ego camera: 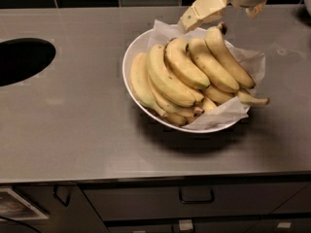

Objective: Pick banana from white bowl

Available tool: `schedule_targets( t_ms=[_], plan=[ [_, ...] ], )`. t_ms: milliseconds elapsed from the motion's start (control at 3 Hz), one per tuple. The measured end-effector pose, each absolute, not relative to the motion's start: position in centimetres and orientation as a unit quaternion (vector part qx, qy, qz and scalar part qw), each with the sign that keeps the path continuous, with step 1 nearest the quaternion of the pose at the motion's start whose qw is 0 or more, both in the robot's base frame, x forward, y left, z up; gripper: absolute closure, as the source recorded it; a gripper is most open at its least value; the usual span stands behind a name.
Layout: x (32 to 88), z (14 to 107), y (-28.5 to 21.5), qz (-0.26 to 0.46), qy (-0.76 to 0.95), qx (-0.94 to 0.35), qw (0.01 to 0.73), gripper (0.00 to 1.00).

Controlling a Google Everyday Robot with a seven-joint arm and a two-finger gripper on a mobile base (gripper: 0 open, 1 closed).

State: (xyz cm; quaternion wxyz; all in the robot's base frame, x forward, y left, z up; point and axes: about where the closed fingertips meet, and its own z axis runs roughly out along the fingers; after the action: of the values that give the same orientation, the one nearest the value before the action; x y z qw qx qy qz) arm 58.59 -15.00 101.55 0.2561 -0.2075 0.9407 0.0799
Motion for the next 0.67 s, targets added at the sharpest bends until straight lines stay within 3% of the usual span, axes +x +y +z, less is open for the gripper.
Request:
schedule_targets(
  t_ms=[667],
  plan=[
    [58.58, 101.38, -14.66, 0.079, 0.944, -0.193, 0.256, 0.00]
  ],
)
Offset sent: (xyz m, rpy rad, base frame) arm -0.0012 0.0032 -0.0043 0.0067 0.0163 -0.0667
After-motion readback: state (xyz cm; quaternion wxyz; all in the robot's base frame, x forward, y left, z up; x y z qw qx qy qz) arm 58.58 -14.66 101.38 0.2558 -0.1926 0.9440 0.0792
